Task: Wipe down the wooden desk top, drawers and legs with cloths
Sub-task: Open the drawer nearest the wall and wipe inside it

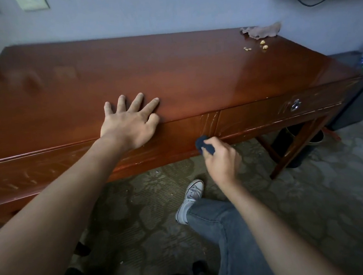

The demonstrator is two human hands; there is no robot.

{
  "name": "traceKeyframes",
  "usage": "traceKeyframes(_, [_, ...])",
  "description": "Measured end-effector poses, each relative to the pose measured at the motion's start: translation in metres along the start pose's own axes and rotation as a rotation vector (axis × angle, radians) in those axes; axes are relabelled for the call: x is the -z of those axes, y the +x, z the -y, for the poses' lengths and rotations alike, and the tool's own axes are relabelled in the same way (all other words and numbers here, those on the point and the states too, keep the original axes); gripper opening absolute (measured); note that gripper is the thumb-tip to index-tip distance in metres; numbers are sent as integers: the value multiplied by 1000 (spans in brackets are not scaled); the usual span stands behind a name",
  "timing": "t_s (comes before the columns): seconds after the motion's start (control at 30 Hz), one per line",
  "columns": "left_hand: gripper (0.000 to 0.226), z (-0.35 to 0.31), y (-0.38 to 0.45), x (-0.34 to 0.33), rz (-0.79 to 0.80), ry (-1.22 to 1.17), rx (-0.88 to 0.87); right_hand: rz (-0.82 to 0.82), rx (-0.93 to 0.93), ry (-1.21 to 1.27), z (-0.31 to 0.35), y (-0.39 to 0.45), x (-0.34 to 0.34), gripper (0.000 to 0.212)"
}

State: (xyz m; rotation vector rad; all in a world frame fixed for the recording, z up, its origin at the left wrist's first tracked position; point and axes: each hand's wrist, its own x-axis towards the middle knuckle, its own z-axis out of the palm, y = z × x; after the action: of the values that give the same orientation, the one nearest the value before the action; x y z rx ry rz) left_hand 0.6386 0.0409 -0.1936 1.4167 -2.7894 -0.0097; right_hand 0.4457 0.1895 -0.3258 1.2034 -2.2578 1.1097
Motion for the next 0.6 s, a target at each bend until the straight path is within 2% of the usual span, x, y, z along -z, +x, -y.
traceKeyframes(0.07, [65,0,0,0,5,1,-3,2,-104,40,15,-9,-4,28])
traceKeyframes(0.1, [64,0,-1,0,2,1,-3,18,-87,59,24,-15,-7,29])
traceKeyframes(0.2, [65,1,-1,-1,-6,3,-2,158,246,77,39,-20,-9,28])
traceKeyframes(0.27, [65,1,-1,-1,-7,0,-8,195,274,68,34,-6,-4,27])
traceKeyframes(0.33, [64,1,-1,0,-10,0,-9,106,151,67,24,4,3,25])
traceKeyframes(0.4, [64,1,0,-1,-19,1,-7,-56,71,104,18,15,11,21])
traceKeyframes(0.5, [70,2,1,-2,-28,2,-10,-238,131,193,21,39,19,15])
traceKeyframes(0.6, [71,1,0,-3,-28,12,-12,-213,156,182,11,31,11,14])
